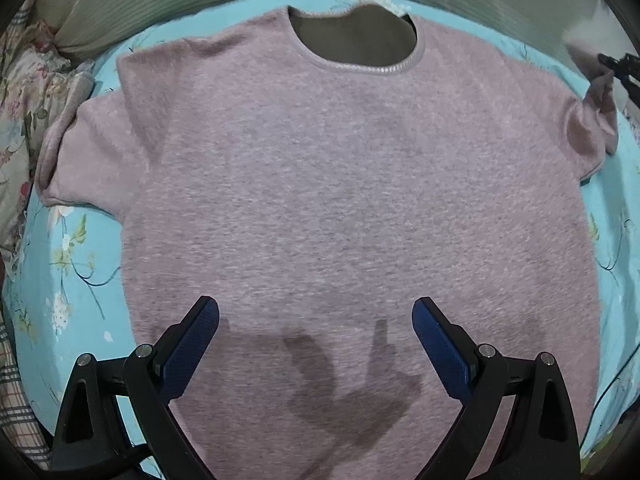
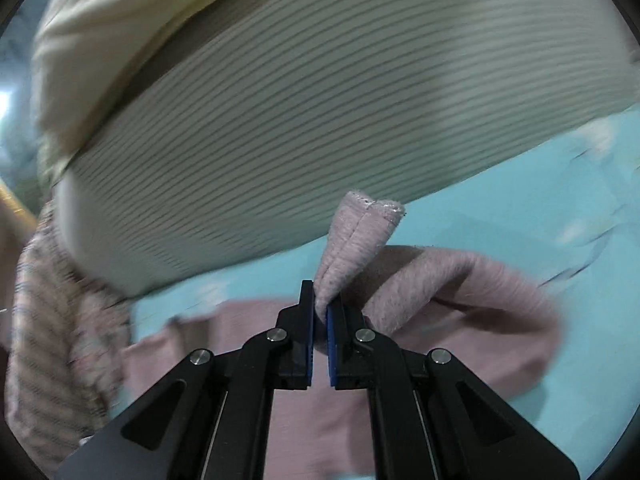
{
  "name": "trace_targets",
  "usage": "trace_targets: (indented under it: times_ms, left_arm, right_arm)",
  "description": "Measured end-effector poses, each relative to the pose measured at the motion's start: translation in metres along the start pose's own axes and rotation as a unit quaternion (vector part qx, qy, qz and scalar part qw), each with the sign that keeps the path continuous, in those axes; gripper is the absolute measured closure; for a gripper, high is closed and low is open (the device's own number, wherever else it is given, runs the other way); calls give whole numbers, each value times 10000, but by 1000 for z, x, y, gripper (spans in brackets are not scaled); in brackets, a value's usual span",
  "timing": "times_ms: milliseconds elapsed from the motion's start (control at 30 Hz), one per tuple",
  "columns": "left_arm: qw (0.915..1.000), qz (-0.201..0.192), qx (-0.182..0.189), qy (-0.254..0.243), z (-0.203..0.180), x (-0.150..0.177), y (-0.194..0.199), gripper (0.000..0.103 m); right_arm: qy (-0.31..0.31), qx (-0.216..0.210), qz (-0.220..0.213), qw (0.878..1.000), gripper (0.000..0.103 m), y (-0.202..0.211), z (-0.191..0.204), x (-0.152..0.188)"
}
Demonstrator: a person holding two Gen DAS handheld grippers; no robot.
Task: Fold small clothes
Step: 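Carry the held sleeve with the right gripper across the sweater body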
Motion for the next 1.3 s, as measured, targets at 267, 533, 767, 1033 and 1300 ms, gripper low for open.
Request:
trace_targets:
  times_ms: [267,533,767,1033,1300]
  left_arm:
    - [9989,-217,26,421,47,11,18,5]
    - [9935,-233,208,1092,110,37,26,5]
    - [9886,-392,433,1389,137,36,29,5]
    - [9873,-585,809,1233,137,-18,2,5]
    - [9842,-461,1174,1244,146,-91,-57,15]
  right_arm:
    - [-34,-1360,970,9859,97,-87,126,110]
    - [365,-2029,2016,9575,97,-156,203,196]
    - [314,-1743,2899,9405,69,-198,200,240]
    - [236,-1534,2204,9630,51,-137,156,202]
    - [69,-569,1487,9872,51,-50,68,165]
Point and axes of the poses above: each gripper's, at about its wrist camera, not at the fingertips, and y roughly against the way its jaws point, z to its left, x to its underside, the point moved 3 cm from there along -y, roughly the way its jaws point, and after that the axes turned 6 degrees about -z, right-handed, at the moved point
